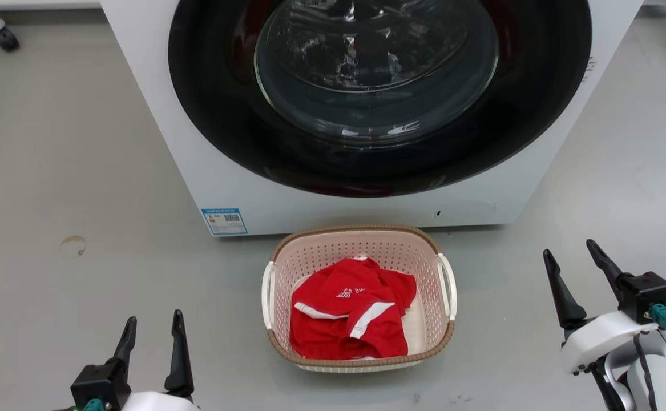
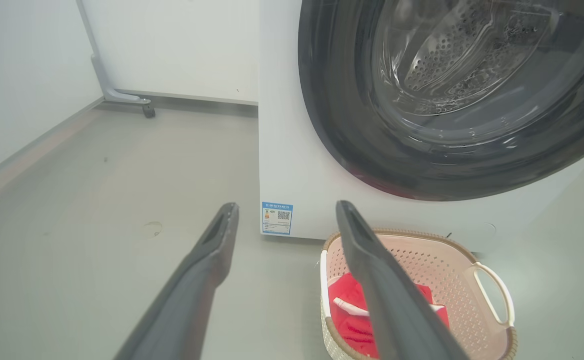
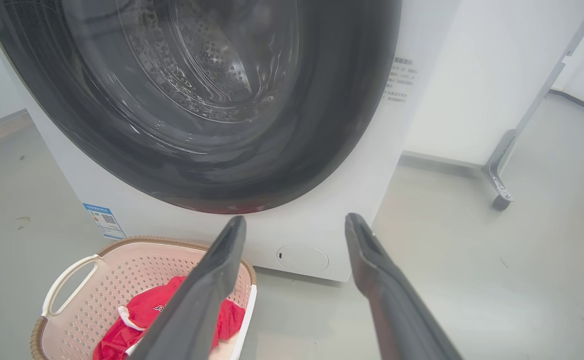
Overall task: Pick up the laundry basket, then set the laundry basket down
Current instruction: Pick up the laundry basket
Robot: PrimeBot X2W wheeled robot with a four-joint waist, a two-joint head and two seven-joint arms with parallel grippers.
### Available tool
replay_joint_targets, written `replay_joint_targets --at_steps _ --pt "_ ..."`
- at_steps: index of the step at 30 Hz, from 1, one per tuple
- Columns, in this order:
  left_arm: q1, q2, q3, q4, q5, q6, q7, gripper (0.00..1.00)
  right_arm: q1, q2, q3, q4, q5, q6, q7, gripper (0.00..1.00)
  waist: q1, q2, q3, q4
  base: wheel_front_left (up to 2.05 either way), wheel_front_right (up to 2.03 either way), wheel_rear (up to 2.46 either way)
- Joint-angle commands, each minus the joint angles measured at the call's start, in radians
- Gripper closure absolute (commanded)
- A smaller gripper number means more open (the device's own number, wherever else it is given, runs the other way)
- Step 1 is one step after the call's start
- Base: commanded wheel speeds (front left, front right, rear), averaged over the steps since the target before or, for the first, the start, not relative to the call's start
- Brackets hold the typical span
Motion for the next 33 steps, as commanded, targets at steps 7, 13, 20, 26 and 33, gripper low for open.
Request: replay_joint_targets --at_steps 7,13,20,26,33 --pt "-0.116 -0.017 0.013 0.012 -0.016 -0.023 -0.031 0.0 -0.062 -0.022 0.017 -0.04 0.005 0.004 -0.015 0.0 0.0 0.0 0.166 0.022 0.0 0.0 0.0" --pt "-0.18 -0.04 0.005 0.054 -0.022 -0.048 -0.045 0.0 -0.071 -0.022 0.009 -0.06 0.01 0.004 -0.015 0.0 0.0 0.0 0.275 0.036 0.0 0.0 0.0" --pt "-0.268 -0.071 0.001 0.137 -0.038 -0.099 -0.053 0.0 -0.084 -0.022 0.004 -0.062 0.028 0.004 -0.015 0.0 0.0 0.0 0.402 0.057 0.0 0.0 0.0" --pt "-0.326 -0.097 -0.002 0.179 -0.035 -0.144 -0.054 0.0 -0.091 -0.022 0.007 -0.046 0.036 0.004 -0.015 0.0 0.0 0.0 0.496 0.072 0.0 0.0 0.0" --pt "-0.364 -0.11 -0.024 0.206 -0.029 -0.171 -0.054 0.0 -0.103 -0.022 0.008 -0.042 0.035 0.004 -0.015 0.0 0.0 0.0 0.578 0.085 0.0 0.0 0.0"
